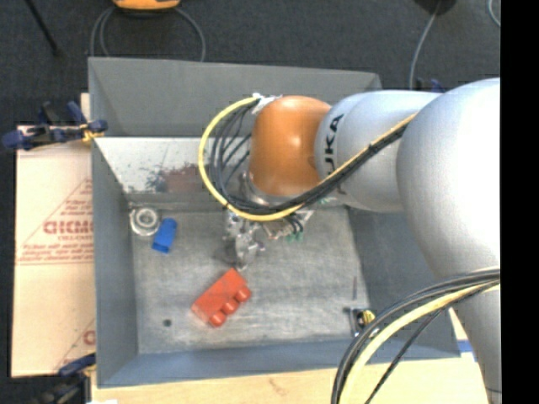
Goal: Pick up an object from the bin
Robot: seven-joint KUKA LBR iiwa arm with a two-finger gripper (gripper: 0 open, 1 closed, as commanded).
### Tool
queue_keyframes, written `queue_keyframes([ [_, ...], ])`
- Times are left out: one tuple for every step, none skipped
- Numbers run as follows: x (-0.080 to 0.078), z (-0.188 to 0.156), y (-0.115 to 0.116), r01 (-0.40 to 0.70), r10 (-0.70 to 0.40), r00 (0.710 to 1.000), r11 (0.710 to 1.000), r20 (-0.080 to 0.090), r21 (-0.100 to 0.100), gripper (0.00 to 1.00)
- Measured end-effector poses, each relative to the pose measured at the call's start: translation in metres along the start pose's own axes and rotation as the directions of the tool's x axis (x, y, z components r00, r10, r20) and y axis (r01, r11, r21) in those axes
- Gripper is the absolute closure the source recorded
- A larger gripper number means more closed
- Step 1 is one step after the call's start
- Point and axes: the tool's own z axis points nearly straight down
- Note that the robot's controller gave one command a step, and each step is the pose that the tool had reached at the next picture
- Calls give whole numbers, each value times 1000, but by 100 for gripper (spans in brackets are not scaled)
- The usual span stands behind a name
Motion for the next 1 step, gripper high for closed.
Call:
queue_keyframes([
  [17, -182, -40, 153, -153, 988, 988, 0, 4, 100],
])
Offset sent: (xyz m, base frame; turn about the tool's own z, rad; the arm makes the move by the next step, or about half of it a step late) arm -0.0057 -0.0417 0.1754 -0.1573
